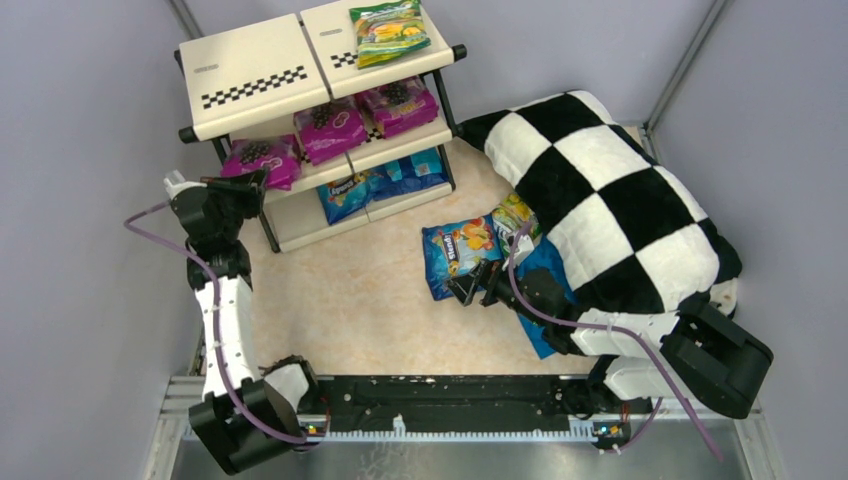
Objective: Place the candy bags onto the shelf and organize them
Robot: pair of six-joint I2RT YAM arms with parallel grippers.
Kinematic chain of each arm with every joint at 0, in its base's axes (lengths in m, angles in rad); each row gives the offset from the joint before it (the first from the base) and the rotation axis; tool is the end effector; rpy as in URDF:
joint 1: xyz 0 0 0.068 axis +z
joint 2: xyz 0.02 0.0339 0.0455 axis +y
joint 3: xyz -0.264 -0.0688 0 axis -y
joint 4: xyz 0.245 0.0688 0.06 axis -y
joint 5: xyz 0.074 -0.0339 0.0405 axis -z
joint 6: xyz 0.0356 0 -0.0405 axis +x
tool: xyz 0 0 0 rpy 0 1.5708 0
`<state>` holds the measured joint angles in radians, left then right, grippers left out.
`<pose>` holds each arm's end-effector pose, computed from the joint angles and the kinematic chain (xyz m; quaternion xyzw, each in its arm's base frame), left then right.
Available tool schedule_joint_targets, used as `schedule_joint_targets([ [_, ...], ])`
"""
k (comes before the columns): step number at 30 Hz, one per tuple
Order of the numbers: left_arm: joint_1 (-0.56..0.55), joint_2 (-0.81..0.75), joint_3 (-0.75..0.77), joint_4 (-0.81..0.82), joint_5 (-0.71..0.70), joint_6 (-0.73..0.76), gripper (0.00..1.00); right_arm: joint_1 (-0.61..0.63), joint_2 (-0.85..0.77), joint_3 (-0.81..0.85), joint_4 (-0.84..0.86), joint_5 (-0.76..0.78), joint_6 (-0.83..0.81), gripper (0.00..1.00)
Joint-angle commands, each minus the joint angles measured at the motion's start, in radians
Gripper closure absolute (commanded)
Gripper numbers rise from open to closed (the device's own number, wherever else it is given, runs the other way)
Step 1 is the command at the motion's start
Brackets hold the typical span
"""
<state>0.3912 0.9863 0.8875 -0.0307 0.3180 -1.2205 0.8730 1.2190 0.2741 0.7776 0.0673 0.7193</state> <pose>0.2178 0.0778 0.3553 -0.4629 0.5891 -0.3714 0.5484 0.1491 0.1741 0.1797 -0.0369 0.7627 0.4431 0.4696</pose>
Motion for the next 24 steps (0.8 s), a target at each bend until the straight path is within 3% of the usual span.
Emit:
schedule_joint_targets([
  [1, 0.017, 0.040, -0.029, 0.282, 0.124, -0.030, 1.00, -0.008, 0.006, 0.005, 0.037, 0.003, 0.005, 0.05],
  [6, 0.017, 0.038, -0.117, 0.471, 0.048, -0.085, 1.00, -0.009, 0.012, 0.009, 0.033, 0.004, 0.005, 0.05],
  [17, -0.025, 0.174, -0.137, 0.619, -0.021, -0.225, 1.00, -0.018, 0.035, 0.022, 0.034, -0.014, 0.012, 0.05],
  [24, -0.082, 0.223, -0.101, 0.643, -0.092, -0.198, 1.00, -0.024, 0.042, 0.025, 0.034, -0.021, 0.015, 0.05],
])
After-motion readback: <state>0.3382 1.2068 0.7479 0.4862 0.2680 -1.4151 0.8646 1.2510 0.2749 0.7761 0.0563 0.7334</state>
